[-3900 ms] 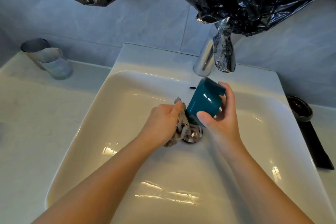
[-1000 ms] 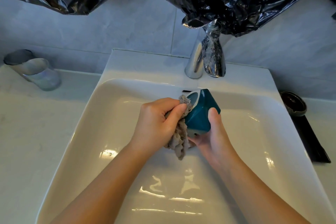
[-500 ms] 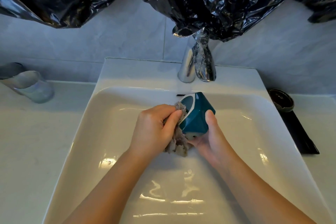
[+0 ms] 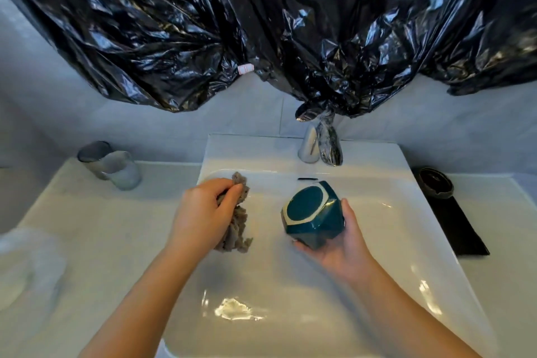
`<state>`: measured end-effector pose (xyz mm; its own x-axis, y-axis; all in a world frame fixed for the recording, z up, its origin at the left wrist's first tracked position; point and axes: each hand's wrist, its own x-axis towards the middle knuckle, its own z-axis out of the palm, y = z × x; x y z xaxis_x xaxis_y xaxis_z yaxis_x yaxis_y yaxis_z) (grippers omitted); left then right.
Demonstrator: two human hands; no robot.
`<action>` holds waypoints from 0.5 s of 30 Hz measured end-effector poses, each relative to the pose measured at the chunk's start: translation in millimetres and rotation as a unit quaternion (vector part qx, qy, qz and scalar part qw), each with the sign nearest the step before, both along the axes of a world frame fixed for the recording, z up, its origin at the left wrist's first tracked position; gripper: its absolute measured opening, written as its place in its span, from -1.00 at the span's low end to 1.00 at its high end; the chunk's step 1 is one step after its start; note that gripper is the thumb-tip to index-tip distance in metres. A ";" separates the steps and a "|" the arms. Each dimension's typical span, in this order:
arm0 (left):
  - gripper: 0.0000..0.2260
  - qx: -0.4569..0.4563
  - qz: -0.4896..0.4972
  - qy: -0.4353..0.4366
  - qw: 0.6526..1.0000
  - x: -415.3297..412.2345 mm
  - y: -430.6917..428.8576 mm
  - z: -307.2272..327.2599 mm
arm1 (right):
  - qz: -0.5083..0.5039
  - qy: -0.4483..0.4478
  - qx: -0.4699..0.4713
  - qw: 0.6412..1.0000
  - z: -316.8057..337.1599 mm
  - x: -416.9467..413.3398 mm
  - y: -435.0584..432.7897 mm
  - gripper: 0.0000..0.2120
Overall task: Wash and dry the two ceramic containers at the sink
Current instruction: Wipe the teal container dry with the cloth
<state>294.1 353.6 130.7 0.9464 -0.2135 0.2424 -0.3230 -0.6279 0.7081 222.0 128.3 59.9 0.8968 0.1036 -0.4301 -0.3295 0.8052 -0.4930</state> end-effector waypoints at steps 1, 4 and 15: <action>-0.84 0.011 0.021 -0.008 1.000 1.6 11.5 2.0 | 0.004 -0.009 0.003 1.000 5.1 -2.2 4.1 -0.18; -0.87 0.027 0.084 0.003 0.996 8.9 44.3 -0.6 | 0.002 -0.018 0.024 1.000 15.9 -5.2 15.6 -0.20; -0.86 -0.071 0.106 0.046 0.991 5.0 51.0 5.7 | -0.001 0.001 -0.008 1.000 19.0 -0.3 46.6 -0.18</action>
